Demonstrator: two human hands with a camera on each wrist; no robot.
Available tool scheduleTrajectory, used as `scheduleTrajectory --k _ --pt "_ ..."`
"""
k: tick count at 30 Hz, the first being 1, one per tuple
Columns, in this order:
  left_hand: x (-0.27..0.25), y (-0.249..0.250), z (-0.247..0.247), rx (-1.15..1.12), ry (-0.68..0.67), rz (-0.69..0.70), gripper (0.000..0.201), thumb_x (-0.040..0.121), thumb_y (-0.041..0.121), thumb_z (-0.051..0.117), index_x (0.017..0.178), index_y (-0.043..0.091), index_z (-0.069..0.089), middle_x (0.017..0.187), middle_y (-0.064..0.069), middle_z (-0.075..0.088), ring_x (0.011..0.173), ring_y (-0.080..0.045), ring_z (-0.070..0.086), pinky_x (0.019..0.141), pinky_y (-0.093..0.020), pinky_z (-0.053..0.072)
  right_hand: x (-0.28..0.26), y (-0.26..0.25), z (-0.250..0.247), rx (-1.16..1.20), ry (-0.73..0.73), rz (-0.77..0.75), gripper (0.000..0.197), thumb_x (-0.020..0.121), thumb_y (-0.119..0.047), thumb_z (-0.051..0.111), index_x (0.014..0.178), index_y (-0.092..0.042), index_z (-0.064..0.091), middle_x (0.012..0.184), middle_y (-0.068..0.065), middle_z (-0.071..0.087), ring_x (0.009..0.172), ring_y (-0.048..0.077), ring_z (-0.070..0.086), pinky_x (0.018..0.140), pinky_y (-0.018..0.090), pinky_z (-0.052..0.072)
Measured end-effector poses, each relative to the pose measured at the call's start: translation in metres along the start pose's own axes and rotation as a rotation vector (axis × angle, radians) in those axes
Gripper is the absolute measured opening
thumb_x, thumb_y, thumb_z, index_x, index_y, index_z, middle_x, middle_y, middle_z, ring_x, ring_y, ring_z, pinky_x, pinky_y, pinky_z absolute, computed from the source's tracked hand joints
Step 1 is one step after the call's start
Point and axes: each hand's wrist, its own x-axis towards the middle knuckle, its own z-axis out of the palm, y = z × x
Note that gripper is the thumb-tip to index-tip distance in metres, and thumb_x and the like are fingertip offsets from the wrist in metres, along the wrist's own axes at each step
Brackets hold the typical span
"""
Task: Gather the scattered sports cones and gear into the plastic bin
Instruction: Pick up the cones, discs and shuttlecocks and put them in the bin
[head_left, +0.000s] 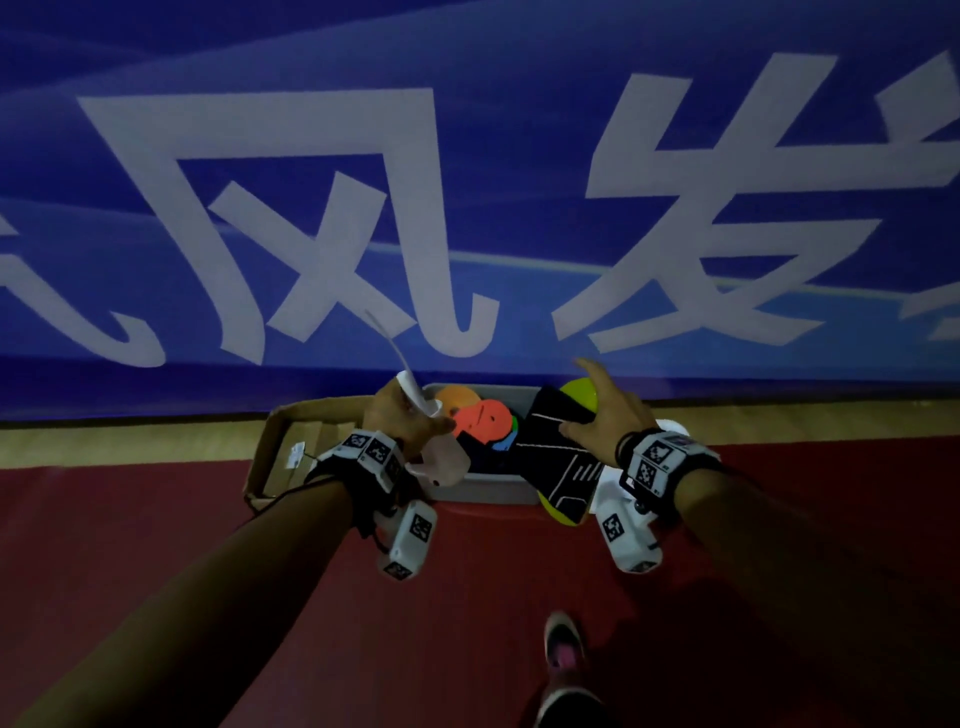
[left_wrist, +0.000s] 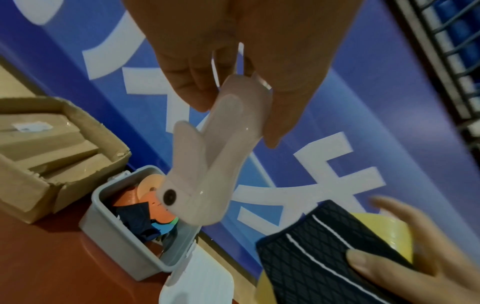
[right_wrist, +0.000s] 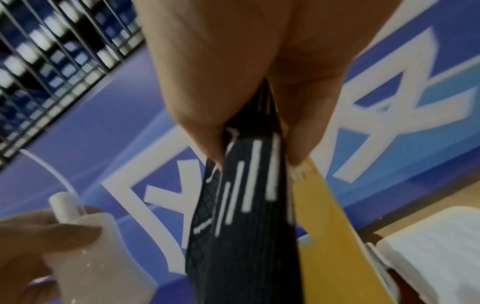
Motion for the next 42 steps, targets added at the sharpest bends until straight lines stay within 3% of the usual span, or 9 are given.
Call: scheduleTrajectory --k 2,6,15,22,26,30,33,36,42 --pt "0.040 0.000 0.019 0.014 -0.002 -0.025 0.039 0.070 0.031 0.084 0.085 0.024 0.049 0.083 0.001 0.060 0.079 -0.021 0.060 0.065 -0.033 0.047 0.050 0.001 0.005 -0.013 -0.056 -0.038 0.062 0.076 -0.035 0.076 0.127 -0.029 0.041 0.100 0.007 0.058 0.099 0.036 0.059 0.077 0.034 0.047" --pt "0.137 0.007 0.057 0.011 0.054 -0.084 0.037 0.073 0.028 0.083 0.078 0.027 0.046 0.075 0.009 0.055 0.075 -0.018 0.057 0.054 -0.021 0.038 0.181 0.007 0.027 -0.009 -0.118 -0.149 0.047 0.071 -0.033 0.080 0.099 -0.020 0.044 0.089 0.005 0.055 0.089 0.033 0.059 0.072 0.038 0.051" --pt "0.307 0.040 0.103 0.057 0.090 -0.318 0.042 0.069 0.030 0.086 0.087 0.014 0.052 0.070 0.007 0.052 0.072 -0.021 0.059 0.056 -0.024 0.038 0.383 0.009 0.053 -0.218 -0.286 -0.261 0.055 0.074 -0.036 0.078 0.105 -0.020 0.036 0.113 0.012 0.054 0.107 0.037 0.054 0.075 0.039 0.047" --pt "0.358 0.018 0.124 0.101 0.079 -0.374 0.029 0.076 0.032 0.079 0.083 0.011 0.059 0.069 0.004 0.052 0.067 -0.021 0.058 0.042 -0.010 0.026 0.443 0.005 0.081 -0.337 -0.382 -0.349 0.068 0.072 -0.037 0.080 0.110 -0.019 0.028 0.112 0.013 0.056 0.103 0.038 0.060 0.076 0.045 0.052" --pt "0.383 0.013 0.118 0.031 0.062 -0.489 0.039 0.069 0.017 0.085 0.075 0.025 0.047 0.078 0.003 0.055 0.074 -0.017 0.053 0.067 -0.022 0.042 0.466 0.001 0.087 -0.351 -0.412 -0.346 0.067 0.073 -0.035 0.080 0.090 -0.028 0.015 0.109 0.010 0.052 0.098 0.036 0.058 0.075 0.046 0.052" --pt "0.397 0.015 0.121 -0.012 0.074 -0.567 0.042 0.069 0.017 0.085 0.074 0.024 0.044 0.079 0.002 0.053 0.077 -0.020 0.053 0.071 -0.027 0.043 0.484 -0.005 0.094 -0.338 -0.496 -0.329 0.064 0.071 -0.034 0.080 0.080 -0.033 0.017 0.108 0.002 0.048 0.099 0.034 0.057 0.078 0.047 0.052" --pt "0.410 0.015 0.126 -0.030 0.124 -0.566 0.040 0.068 0.035 0.080 0.083 0.014 0.050 0.074 -0.005 0.056 0.074 -0.027 0.062 0.061 -0.028 0.043 0.494 -0.014 0.100 -0.305 -0.536 -0.333 0.062 0.069 -0.041 0.081 0.106 -0.035 0.033 0.125 0.002 0.049 0.113 0.033 0.054 0.088 0.049 0.051" --pt "0.422 -0.001 0.130 -0.052 0.120 -0.558 0.055 0.060 0.046 0.078 0.097 0.009 0.061 0.084 -0.007 0.068 0.082 -0.026 0.068 0.060 -0.025 0.044 0.502 -0.029 0.106 -0.191 -0.545 -0.300 0.089 0.072 -0.050 0.078 0.144 -0.032 0.029 0.149 0.005 0.037 0.131 0.033 0.042 0.103 0.047 0.042" --pt "0.394 0.003 0.089 -0.205 0.182 -0.639 0.033 0.079 0.016 0.076 0.109 0.008 0.062 0.094 -0.004 0.058 0.088 -0.017 0.057 0.073 -0.024 0.040 0.499 -0.071 0.116 -0.079 -0.642 -0.275 0.033 0.078 -0.030 0.073 0.107 -0.021 0.062 0.095 0.002 0.067 0.095 0.027 0.063 0.078 0.029 0.049"
